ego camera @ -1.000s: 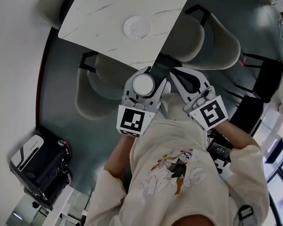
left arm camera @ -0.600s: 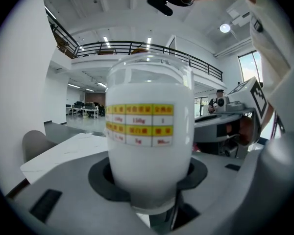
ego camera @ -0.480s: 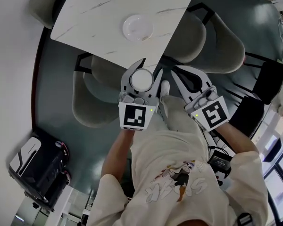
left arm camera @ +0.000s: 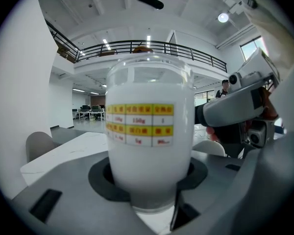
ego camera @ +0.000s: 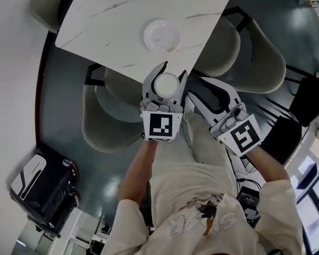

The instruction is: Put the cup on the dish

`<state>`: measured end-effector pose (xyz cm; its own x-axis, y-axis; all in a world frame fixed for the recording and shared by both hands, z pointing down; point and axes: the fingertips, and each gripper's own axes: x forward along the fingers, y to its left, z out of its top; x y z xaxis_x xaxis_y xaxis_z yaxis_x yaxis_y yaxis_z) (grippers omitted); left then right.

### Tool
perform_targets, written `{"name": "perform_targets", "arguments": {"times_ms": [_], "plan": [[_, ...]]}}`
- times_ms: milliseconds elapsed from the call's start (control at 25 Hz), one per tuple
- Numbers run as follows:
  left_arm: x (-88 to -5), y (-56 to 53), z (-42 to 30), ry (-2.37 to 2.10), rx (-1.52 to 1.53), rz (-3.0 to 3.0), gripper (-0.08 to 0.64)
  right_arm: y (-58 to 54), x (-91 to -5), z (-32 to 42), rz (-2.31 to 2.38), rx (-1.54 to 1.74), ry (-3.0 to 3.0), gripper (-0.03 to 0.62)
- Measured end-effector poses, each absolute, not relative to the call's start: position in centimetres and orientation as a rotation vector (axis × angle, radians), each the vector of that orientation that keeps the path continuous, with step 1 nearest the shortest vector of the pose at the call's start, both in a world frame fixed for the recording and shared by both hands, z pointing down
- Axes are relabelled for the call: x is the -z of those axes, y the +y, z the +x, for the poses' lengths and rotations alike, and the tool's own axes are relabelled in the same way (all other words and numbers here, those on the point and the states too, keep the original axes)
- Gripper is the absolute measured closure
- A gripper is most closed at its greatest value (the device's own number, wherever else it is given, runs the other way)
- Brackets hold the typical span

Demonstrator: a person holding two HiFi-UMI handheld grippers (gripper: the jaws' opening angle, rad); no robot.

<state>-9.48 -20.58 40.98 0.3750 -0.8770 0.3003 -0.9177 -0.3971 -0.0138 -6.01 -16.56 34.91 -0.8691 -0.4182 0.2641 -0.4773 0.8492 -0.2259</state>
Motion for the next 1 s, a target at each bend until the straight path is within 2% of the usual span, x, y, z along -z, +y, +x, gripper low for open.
{"name": "perform_targets", "arguments": {"times_ms": [160,240,560,640,1000], "plan": [[-42.2,-21.9,-10.2,-1.642,-0.391,2.490,0.350,-17.1,-36.3,-7.6,0.663,-0.418,-2.837,0.474],[-42.7,-22.3,-10.6,-1.643,-0.404,2.504,0.350,-17.5,-36.9,-8.4,0.646,-0.427,-2.841,0.441],[-45.8,-24.0,-11.8,-1.644,-0.425,2.449,0.350,-19.0,-39.3,-10.4,0.590,-0.487,-2.856,0.440],[-46.6,-24.2,-11.9,-1.631,-0.434,2.451,0.350,-19.2,-39.8,-10.8,0.570,-0.500,-2.860,0.399],[-49.1,-25.2,-12.3,-1.593,-0.457,2.465,0.350,-20.4,-41.8,-12.3,0.512,-0.478,-2.875,0.397]]}}
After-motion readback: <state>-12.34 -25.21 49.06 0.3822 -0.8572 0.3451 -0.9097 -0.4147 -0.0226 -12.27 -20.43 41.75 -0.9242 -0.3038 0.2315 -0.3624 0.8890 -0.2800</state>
